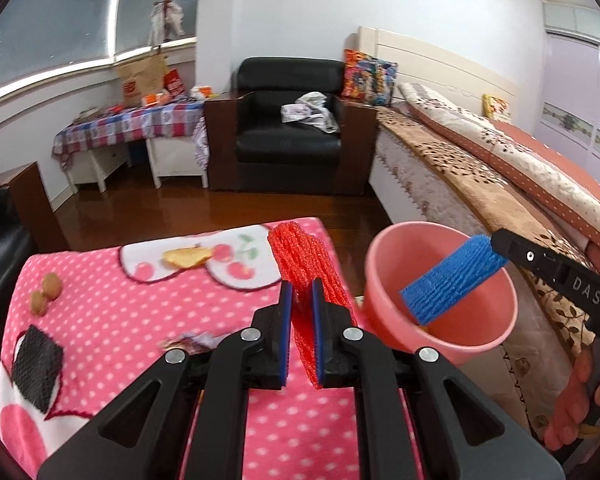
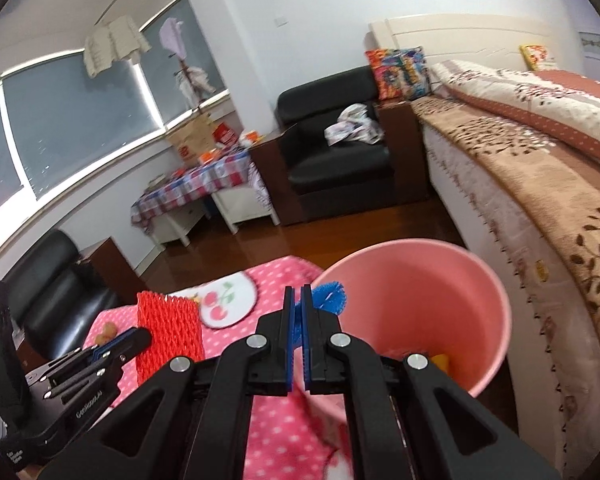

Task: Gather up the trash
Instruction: 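Carry both nets over the pink bucket, lower them in and open both grippers, then move both grippers back over the table, then grasp the silver foil wrapper with the right gripper, then grasp the orange peel with the left gripper while the right gripper holds the wrapper, then carry the peel and wrapper into the pink bucket and open both grippers, then move both open grippers back over the table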

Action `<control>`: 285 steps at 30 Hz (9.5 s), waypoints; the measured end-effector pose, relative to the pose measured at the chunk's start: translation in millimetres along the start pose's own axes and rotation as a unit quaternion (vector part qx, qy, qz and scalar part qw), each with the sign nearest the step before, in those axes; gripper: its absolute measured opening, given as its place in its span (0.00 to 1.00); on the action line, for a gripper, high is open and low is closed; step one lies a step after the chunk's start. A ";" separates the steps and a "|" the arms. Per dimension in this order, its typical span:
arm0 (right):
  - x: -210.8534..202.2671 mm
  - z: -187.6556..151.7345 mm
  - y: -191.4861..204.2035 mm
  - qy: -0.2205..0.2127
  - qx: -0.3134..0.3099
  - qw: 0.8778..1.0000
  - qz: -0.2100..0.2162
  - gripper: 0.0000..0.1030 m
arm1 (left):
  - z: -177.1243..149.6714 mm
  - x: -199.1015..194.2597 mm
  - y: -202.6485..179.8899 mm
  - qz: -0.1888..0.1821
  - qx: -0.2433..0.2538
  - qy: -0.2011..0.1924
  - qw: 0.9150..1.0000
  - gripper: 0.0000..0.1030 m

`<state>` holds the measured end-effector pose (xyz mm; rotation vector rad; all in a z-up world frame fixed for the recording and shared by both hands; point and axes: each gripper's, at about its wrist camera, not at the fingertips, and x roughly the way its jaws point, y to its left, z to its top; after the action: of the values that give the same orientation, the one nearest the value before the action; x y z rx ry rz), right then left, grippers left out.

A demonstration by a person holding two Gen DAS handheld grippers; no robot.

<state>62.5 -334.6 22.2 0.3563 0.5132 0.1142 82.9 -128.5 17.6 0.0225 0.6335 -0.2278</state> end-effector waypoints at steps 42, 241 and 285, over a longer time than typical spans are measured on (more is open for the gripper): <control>28.1 -15.6 -96.6 0.038 0.002 0.993 -0.114 0.10 | -3.9 96.2 -116.5 -0.097 0.073 0.068 0.990 0.09; 11.0 -50.4 -69.3 0.077 0.027 0.995 -0.054 0.05 | -20.6 54.3 -96.1 -0.079 0.015 0.089 0.993 0.11; -9.8 -63.3 -14.2 0.070 -0.014 0.997 -0.020 0.35 | -30.5 10.8 -53.9 -0.056 -0.005 0.068 0.996 0.34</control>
<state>22.6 -330.4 -29.8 0.3107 0.6565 0.1077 61.8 -180.5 -10.8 -0.0075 0.7726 -0.3340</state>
